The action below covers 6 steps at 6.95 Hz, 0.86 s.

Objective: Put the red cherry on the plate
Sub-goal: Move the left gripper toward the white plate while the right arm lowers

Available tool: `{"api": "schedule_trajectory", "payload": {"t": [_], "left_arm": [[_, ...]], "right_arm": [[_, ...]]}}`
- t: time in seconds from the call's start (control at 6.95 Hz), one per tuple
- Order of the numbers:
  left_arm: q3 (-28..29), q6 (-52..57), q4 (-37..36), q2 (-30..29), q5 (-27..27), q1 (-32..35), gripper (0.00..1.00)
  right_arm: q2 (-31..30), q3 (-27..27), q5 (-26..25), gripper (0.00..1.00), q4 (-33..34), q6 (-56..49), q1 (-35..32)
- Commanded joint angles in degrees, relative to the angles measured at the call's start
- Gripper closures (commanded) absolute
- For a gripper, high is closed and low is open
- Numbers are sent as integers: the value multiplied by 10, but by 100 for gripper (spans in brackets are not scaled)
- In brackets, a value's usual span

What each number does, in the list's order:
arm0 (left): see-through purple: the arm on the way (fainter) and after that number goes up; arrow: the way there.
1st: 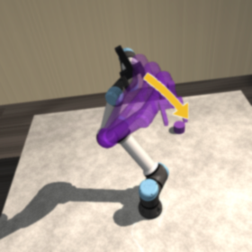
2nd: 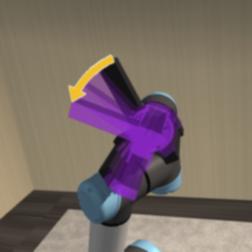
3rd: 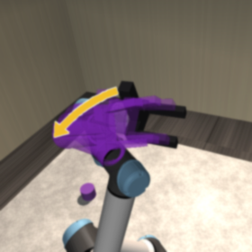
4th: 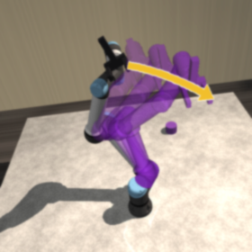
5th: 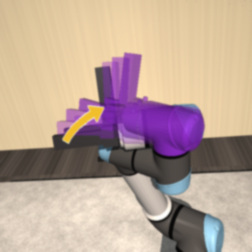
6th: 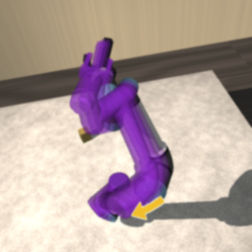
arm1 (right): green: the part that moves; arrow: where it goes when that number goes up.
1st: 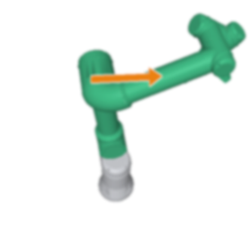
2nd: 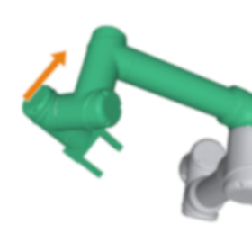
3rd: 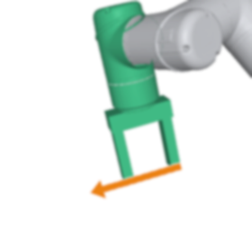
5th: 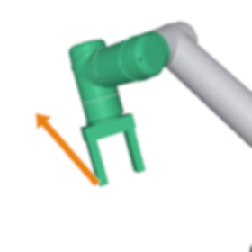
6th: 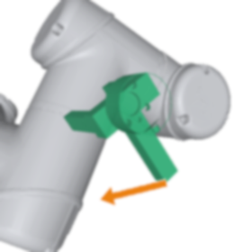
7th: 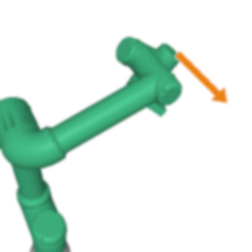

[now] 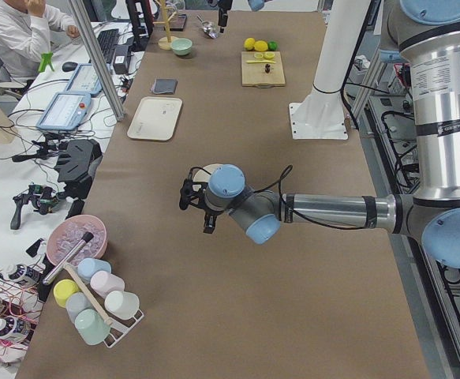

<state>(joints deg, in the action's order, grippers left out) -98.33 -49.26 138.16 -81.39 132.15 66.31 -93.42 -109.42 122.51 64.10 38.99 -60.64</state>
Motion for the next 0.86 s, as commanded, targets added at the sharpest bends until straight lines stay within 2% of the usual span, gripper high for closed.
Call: {"api": "schedule_trajectory", "payload": {"t": [0.0,0.29,0.58,0.72], "left_arm": [[46,-115,53,-52,-134,-141,7],[97,-115,96,-72,-146,-163,23],[101,-116,100,-73,-146,-178,45],[101,-116,100,-73,-146,-179,59]], "right_arm": [[1,-1,-10,0,-12,25,20],[2,-2,-10,0,-12,25,20],[2,-1,-10,0,-12,25,20],[2,-1,-10,0,-12,25,20]]}}
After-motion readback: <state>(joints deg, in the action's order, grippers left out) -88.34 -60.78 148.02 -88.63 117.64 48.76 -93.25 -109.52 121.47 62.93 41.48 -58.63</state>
